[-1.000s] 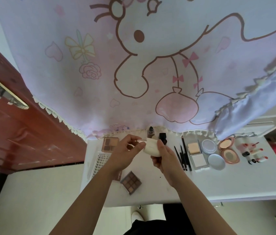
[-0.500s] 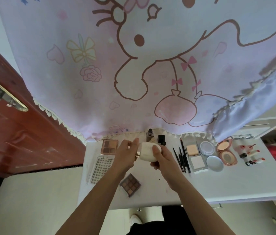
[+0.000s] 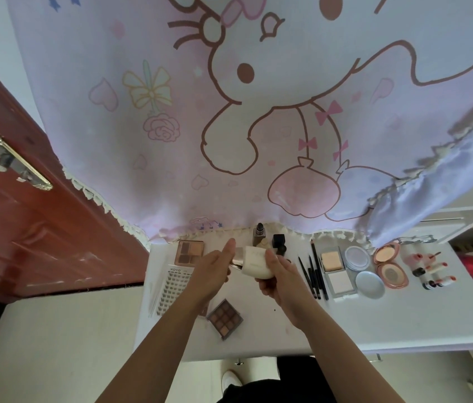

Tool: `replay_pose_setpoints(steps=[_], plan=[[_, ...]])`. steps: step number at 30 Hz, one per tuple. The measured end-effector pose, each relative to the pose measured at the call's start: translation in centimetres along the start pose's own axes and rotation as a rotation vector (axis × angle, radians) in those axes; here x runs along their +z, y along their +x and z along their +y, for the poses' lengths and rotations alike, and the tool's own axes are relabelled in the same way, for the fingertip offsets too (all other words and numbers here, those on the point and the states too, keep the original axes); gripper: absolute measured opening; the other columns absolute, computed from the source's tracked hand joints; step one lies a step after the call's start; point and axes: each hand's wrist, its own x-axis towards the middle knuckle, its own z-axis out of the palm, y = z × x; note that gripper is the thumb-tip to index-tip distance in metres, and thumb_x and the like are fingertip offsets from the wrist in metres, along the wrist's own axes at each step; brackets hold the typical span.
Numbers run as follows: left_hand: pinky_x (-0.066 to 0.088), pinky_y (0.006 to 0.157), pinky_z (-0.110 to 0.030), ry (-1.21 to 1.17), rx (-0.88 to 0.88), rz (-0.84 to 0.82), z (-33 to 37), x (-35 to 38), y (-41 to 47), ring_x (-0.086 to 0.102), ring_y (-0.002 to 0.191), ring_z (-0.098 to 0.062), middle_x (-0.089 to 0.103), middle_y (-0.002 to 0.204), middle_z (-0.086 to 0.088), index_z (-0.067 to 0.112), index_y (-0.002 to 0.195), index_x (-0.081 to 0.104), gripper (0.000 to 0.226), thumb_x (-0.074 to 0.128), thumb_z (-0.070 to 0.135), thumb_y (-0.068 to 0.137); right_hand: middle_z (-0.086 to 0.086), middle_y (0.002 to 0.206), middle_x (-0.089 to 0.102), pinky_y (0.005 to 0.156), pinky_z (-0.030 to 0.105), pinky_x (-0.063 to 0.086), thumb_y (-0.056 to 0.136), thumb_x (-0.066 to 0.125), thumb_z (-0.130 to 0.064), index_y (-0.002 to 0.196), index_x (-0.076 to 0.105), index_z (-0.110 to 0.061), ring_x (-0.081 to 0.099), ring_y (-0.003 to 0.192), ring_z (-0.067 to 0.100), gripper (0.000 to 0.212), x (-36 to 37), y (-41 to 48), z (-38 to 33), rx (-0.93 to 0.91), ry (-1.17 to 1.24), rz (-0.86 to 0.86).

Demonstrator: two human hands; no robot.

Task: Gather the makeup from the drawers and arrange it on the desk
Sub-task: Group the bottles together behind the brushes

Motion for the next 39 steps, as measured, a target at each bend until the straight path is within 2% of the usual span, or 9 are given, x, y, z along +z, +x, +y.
replay_pose_setpoints(steps=[3,7,9,13,18,22,28,35,39], plan=[[0.05,0.072,-0.027,-0.199,0.142,0.01,-0.1,0.2,-0.6,0.063,0.087,-0.009,0.065,0.108,0.003,0.027,0.113,0.062,0.022,0.05,0.039,0.1,0.005,0.073,0.063,0.064,0.029,0.044,0.101,0.05,-0.044,0.115,0.062,-0.008,0.054,0.064,0.015,0.04,-0.2,0.3,-0.1,0.066,0.1,0.033],[0.053,0.075,-0.026,-0.203,0.216,-0.157,-0.9,-0.4,-0.2,0.063,0.082,-0.011,0.07,0.1,0.009,0.029,0.119,0.066,0.024,0.058,0.023,0.098,0.007,0.072,0.061,0.058,0.026,0.045,0.102,0.049,-0.043,0.112,0.06,-0.007,0.053,0.06,0.014,0.038,-0.6,0.5,0.0,0.11,0.139,0.064],[0.053,0.069,-0.024,-0.115,0.176,-0.097,-0.6,-0.4,-0.1,0.06,0.071,-0.012,0.07,0.084,0.006,0.025,0.106,0.071,0.018,0.058,0.032,0.097,0.006,0.072,0.06,0.057,0.026,0.043,0.102,0.048,-0.043,0.112,0.061,-0.006,0.052,0.06,0.013,0.04,-0.6,0.3,0.0,0.097,0.092,0.035],[0.046,0.06,-0.028,-0.079,0.034,0.03,-0.4,-0.2,0.5,0.05,0.056,-0.014,0.056,0.062,-0.002,0.009,0.07,0.061,0.049,0.057,0.053,0.093,0.007,0.079,0.06,0.061,0.027,0.043,0.102,0.047,-0.043,0.114,0.062,-0.008,0.053,0.064,0.013,0.04,-0.4,0.0,0.1,0.066,0.024,-0.009],[0.049,0.069,-0.03,-0.33,0.038,-0.149,-0.3,-0.2,0.0,0.059,0.073,-0.013,0.064,0.087,0.0,0.028,0.121,0.064,0.026,0.054,0.037,0.098,0.009,0.08,0.061,0.063,0.028,0.044,0.102,0.049,-0.043,0.116,0.06,-0.009,0.054,0.064,0.014,0.038,-0.6,0.3,-0.2,0.093,0.065,0.017],[0.051,0.073,-0.03,-0.348,0.083,-0.278,-1.1,-0.7,0.3,0.062,0.082,-0.014,0.069,0.094,-0.006,0.027,0.127,0.061,0.029,0.056,0.021,0.098,0.009,0.076,0.06,0.057,0.025,0.043,0.101,0.05,-0.044,0.113,0.061,-0.009,0.052,0.061,0.014,0.039,-1.1,0.7,-0.2,0.116,0.116,0.043],[0.047,0.06,-0.026,-0.153,0.082,0.055,-1.2,-0.8,1.3,0.052,0.054,-0.012,0.062,0.061,-0.001,0.006,0.077,0.07,0.044,0.057,0.044,0.095,0.009,0.076,0.063,0.058,0.026,0.039,0.101,0.051,-0.043,0.116,0.062,-0.008,0.048,0.061,0.012,0.041,-1.4,1.3,0.2,0.112,0.089,0.039],[0.05,0.061,-0.028,-0.164,0.043,0.26,-2.4,-2.1,3.0,0.059,0.062,-0.012,0.069,0.07,-0.008,0.011,0.077,0.077,0.037,0.065,0.044,0.09,0.012,0.106,0.068,0.068,0.028,0.048,0.094,0.067,-0.026,0.12,0.062,-0.008,0.063,0.087,0.02,0.032,-2.8,2.8,0.7,0.131,0.277,0.091],[0.054,0.068,-0.028,-0.087,0.019,0.275,-4.0,-2.6,4.2,0.065,0.056,-0.014,0.073,0.066,-0.002,0.018,0.075,0.078,0.032,0.066,0.044,0.09,0.009,0.117,0.068,0.081,0.028,0.055,0.092,0.069,-0.02,0.126,0.059,-0.012,0.069,0.104,0.021,0.037,-2.8,4.2,2.2,0.081,0.075,0.088]])
